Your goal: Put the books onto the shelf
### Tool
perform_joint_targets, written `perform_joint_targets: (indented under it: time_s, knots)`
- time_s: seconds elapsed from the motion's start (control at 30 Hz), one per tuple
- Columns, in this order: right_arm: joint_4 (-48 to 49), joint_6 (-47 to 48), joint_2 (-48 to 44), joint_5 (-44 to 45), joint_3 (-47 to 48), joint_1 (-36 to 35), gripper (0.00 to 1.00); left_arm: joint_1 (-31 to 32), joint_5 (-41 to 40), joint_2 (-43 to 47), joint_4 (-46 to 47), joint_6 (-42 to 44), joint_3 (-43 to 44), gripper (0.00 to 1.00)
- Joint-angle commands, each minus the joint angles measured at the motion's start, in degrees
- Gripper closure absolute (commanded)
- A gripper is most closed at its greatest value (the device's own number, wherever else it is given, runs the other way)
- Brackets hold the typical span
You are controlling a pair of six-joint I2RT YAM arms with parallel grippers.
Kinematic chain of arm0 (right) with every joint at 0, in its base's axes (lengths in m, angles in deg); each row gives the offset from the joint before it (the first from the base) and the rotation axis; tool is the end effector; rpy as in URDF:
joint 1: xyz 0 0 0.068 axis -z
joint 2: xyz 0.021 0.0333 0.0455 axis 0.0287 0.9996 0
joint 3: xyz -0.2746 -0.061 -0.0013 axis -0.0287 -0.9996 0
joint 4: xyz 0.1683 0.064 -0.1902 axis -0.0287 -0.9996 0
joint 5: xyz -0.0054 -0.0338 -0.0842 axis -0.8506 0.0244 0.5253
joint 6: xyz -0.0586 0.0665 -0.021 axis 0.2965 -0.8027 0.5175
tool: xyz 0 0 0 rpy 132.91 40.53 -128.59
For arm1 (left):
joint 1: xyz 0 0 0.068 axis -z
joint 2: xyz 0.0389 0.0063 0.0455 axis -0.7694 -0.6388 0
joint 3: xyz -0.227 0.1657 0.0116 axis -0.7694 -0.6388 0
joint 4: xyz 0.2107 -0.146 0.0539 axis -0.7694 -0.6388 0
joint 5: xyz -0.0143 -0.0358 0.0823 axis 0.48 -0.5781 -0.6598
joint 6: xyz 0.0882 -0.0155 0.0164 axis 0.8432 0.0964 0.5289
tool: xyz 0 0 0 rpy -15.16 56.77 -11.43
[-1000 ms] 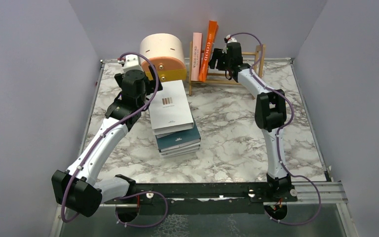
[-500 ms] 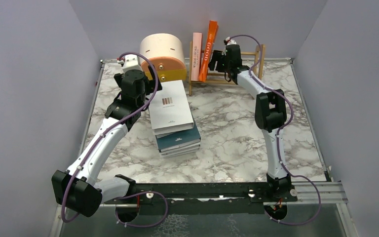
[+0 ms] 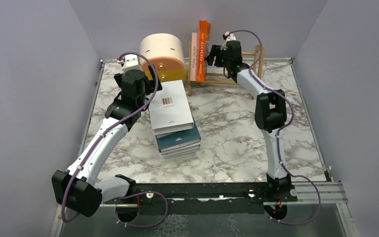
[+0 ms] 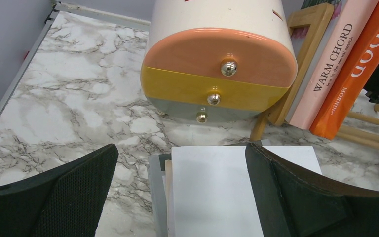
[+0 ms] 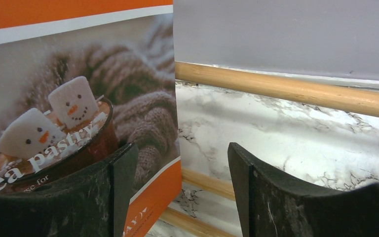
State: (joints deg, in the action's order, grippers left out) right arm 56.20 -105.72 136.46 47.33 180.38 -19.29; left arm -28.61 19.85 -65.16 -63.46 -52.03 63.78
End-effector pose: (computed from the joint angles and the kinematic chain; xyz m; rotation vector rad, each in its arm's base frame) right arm 0.5820 0.1928 0.2237 -0.0476 1.9787 0.5024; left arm 0.2974 -0.0804 0.3726 -0.3224 1.7978 -0.1366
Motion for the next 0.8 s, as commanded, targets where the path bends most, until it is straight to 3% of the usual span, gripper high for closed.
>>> perform_joint_targets:
  time_s: [0.0, 0.53, 0.77]
  knots:
    - [2.88, 0.65, -3.98, -0.8, -0.44, -1.49, 0.34, -0.42, 0.28, 0.77, 1.54, -0.08, -0.39, 0.01]
    - [0.22, -2.63, -10.08, 12.23, -7.46, -1.18, 0.33, -0.51, 0.09, 3.46, -0.86, -1.31, -0.39, 0.01]
    - [1.32, -3.53, -22.9, 11.83, -21.91, -0.55, 0.32, -0.49, 5.41, 5.12, -4.3, -2.58, -1.23, 0.01]
